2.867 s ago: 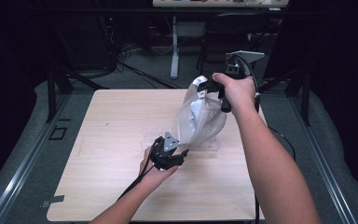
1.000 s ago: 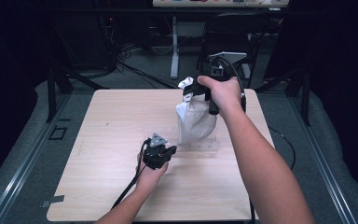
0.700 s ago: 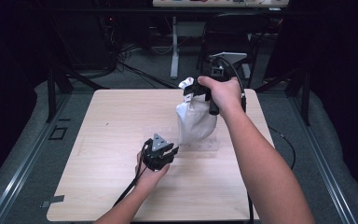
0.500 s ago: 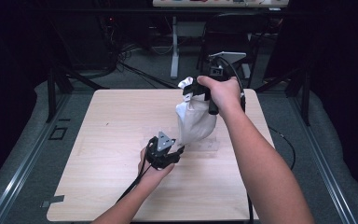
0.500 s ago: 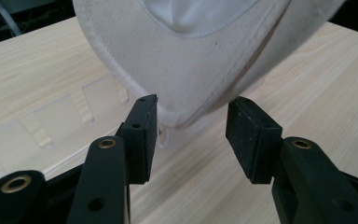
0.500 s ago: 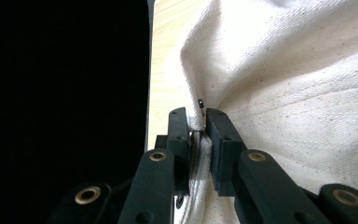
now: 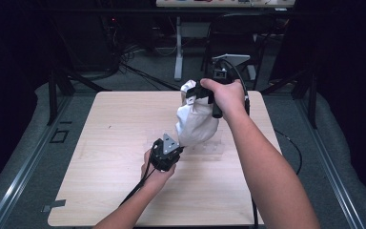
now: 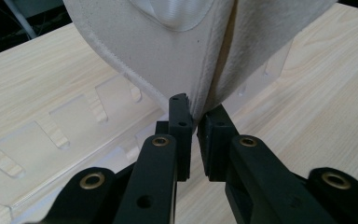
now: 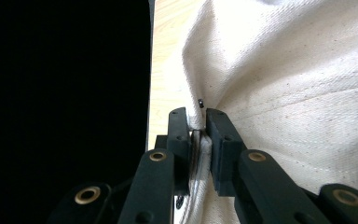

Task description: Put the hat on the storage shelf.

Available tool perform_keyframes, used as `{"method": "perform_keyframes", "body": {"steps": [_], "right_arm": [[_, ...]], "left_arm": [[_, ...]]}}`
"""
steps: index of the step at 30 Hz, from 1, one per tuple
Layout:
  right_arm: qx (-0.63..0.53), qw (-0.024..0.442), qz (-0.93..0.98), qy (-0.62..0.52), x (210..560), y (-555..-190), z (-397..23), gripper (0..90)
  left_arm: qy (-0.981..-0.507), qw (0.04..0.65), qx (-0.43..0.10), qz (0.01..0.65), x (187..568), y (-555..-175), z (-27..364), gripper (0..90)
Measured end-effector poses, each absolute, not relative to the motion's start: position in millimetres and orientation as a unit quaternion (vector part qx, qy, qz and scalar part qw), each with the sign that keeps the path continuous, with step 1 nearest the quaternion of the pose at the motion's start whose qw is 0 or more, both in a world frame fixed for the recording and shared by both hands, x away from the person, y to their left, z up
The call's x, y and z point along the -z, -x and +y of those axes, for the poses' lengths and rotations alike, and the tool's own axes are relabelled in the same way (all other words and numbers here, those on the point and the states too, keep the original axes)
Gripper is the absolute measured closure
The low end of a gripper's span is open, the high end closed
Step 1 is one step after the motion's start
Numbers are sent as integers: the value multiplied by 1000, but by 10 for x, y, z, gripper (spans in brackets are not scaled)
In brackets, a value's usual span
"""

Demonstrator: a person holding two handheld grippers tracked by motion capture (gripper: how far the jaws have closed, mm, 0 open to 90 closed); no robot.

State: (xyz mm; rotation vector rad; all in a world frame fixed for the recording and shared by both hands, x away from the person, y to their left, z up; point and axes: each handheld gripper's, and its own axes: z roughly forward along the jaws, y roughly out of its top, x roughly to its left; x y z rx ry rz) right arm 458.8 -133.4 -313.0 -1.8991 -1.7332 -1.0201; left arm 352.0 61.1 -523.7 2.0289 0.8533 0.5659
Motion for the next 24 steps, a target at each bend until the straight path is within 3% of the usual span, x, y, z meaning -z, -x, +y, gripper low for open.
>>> {"method": "perform_keyframes", "body": {"steps": [10, 19, 24], "right_arm": [[355, 186, -616, 678, 3206, -4593, -1360, 791], [350, 186, -620, 677, 3265, -4604, -1375, 723], [349, 186, -620, 678, 3272, -4605, -1407, 717]], "left_arm": [[-794, 445, -208, 360, 5359, -3524, 697, 849], [-791, 446, -157, 388, 5541, -3581, 793, 855], [-790, 445, -173, 385, 5567, -3536, 770, 850]]}}
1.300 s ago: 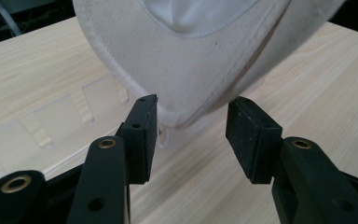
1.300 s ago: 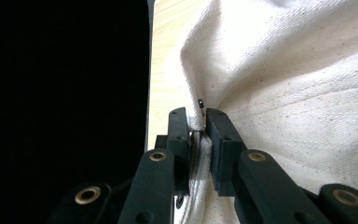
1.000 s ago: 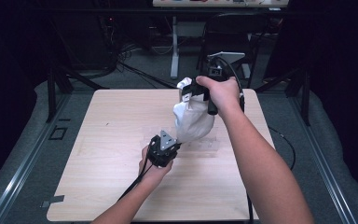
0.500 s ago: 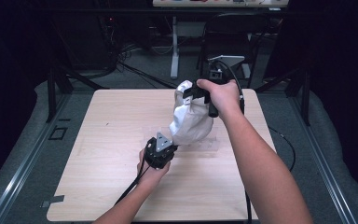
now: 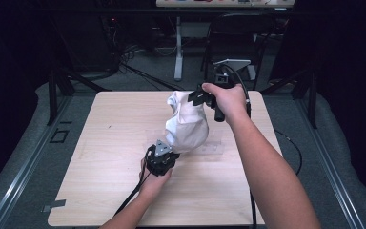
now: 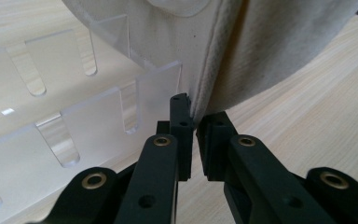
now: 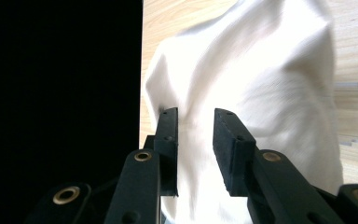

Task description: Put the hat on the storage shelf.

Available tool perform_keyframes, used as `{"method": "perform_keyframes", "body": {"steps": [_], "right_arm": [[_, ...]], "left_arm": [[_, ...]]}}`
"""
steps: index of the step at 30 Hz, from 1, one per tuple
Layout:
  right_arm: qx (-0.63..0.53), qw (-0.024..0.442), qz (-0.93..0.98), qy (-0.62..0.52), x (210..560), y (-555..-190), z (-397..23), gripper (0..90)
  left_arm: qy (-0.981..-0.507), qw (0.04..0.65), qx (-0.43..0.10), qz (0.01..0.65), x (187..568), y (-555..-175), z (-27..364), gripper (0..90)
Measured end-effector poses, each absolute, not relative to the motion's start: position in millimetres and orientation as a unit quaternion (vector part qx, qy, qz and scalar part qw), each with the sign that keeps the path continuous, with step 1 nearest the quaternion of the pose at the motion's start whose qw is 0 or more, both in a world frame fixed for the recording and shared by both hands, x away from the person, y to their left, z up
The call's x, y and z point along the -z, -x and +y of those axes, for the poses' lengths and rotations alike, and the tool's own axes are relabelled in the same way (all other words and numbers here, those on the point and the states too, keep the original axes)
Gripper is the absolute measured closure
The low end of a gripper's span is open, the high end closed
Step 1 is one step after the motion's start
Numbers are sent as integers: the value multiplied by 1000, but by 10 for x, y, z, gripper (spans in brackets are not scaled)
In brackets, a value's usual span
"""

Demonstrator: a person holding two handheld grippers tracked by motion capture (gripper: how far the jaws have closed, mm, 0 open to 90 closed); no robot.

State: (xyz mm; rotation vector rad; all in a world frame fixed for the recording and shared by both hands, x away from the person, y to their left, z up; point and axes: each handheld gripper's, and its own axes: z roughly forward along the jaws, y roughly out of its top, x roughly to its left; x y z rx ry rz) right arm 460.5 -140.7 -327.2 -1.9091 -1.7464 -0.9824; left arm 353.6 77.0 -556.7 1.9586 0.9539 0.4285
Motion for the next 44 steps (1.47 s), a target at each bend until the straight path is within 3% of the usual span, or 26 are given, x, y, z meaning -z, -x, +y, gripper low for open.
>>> {"method": "perform_keyframes", "body": {"steps": [11, 19, 30, 44], "right_arm": [[356, 143, -625, 679, 3240, -4512, -1582, 630], [354, 104, -636, 678, 3246, -4323, -1854, 594], [356, 75, -667, 650, 3636, -3918, -2091, 556], [342, -31, -721, 601, 4410, -3423, -2218, 534]], "left_arm": [[-802, 420, -178, 386, 5537, -3371, 1081, 610], [-817, 386, -155, 400, 5539, -3216, 1532, 536], [-798, 395, -166, 425, 5600, -3211, 1876, 506], [-806, 387, -173, 414, 5677, -3220, 1834, 490]]}}
